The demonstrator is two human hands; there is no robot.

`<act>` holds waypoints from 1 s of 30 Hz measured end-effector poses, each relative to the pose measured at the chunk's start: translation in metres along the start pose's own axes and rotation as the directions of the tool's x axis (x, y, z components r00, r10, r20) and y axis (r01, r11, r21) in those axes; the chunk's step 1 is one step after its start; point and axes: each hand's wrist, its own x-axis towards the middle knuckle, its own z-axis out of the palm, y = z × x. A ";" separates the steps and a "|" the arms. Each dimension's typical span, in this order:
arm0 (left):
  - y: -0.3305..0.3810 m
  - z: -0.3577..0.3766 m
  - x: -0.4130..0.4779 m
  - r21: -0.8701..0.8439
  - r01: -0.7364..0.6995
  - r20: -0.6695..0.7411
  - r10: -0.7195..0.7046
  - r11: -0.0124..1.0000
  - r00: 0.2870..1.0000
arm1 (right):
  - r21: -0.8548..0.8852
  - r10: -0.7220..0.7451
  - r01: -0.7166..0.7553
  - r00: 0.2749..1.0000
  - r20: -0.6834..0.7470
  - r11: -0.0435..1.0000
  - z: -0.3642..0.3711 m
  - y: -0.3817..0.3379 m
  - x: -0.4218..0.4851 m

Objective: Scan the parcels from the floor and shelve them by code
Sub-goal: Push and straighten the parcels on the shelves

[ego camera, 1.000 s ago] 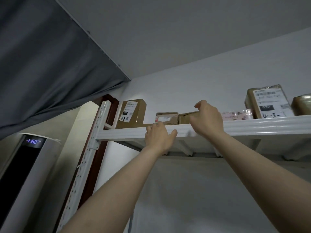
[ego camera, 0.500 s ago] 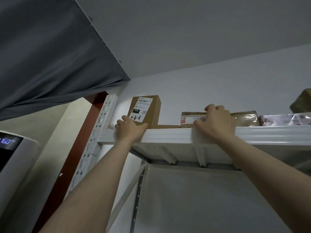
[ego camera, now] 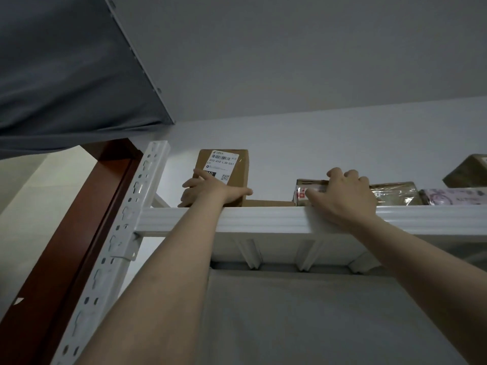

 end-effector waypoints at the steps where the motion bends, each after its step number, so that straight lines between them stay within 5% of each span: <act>1: 0.001 0.002 0.001 0.015 0.007 -0.012 -0.007 1.000 1.000 | -0.005 0.001 -0.001 1.000 -0.002 1.000 0.001 0.000 0.000; 10: 0.007 -0.014 0.009 0.298 0.041 -0.141 0.001 0.954 0.990 | -0.026 0.003 -0.004 1.000 -0.028 1.000 0.007 -0.002 0.003; 24: 0.009 -0.027 0.010 0.292 -0.133 0.345 0.025 0.947 0.938 | -0.070 0.021 -0.019 0.999 0.039 0.997 0.006 -0.006 0.005; 30: 0.003 -0.019 0.005 0.338 -0.069 0.183 0.007 0.938 0.983 | -0.018 0.036 -0.035 0.998 0.053 0.999 0.002 -0.007 0.008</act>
